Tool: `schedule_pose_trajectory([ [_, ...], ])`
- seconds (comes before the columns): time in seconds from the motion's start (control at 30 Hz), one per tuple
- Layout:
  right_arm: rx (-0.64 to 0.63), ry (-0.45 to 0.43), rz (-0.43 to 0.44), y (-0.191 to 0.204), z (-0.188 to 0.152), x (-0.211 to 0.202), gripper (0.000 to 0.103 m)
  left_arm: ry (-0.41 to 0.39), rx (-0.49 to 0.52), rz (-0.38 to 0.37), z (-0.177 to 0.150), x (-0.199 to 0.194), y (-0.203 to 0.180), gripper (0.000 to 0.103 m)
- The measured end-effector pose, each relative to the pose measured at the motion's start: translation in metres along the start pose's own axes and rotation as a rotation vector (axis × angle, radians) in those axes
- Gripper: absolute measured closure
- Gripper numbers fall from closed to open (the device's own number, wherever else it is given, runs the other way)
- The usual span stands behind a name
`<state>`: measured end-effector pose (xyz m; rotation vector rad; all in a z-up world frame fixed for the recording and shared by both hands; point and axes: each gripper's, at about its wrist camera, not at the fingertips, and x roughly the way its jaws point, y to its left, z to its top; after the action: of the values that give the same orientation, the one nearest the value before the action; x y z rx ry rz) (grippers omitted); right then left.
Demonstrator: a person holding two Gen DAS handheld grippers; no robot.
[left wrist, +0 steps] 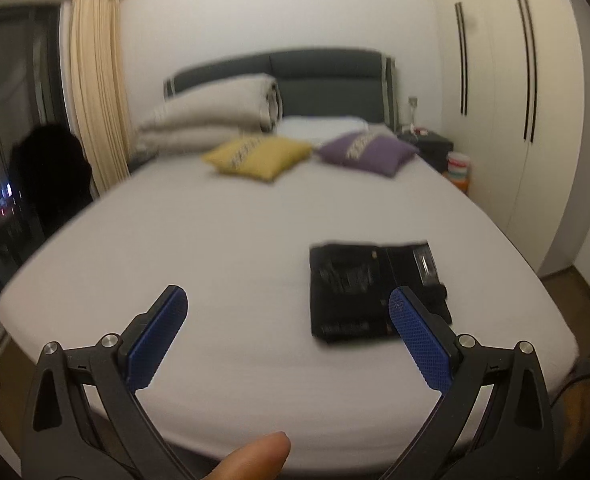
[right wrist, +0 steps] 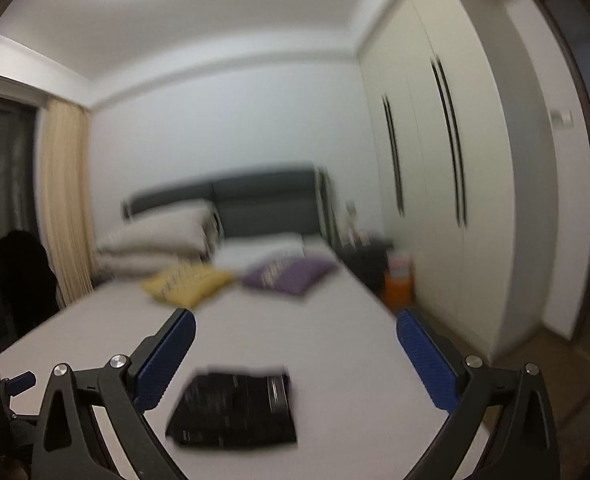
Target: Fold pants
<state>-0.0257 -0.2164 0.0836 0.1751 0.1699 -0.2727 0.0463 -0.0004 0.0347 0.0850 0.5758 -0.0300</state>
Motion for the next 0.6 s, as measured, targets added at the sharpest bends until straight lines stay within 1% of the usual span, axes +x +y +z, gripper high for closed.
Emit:
schedule_pose_trajectory([
  [0.07,0.033,0.103,-0.004,-0.003,-0.008,0.011,0.000,0.031,-0.018,-0.005,-0.007,0.006,0.003,0.000],
  [0.1,0.037,0.138,-0.005,-0.003,-0.011,0.016,0.000,0.038,-0.021,-0.002,-0.009,0.008,0.005,0.000],
  [0.13,0.035,0.156,-0.006,-0.003,-0.013,0.019,0.000,0.044,-0.021,0.004,-0.012,0.010,0.005,0.000],
  [0.23,0.008,0.182,-0.022,0.002,-0.023,0.019,0.000,0.054,-0.033,0.012,-0.016,0.021,0.008,0.000],
  [0.3,-0.011,0.194,-0.009,0.008,-0.029,0.017,0.000,0.064,-0.032,0.017,-0.007,0.043,0.006,0.000],
  [0.43,-0.047,0.228,0.014,0.016,-0.039,0.031,0.000,0.086,-0.026,0.019,-0.005,0.063,0.002,0.000],
  [0.6,-0.053,0.291,0.046,0.024,-0.051,0.046,0.000,0.115,-0.015,0.020,-0.007,0.083,-0.001,0.000],
])
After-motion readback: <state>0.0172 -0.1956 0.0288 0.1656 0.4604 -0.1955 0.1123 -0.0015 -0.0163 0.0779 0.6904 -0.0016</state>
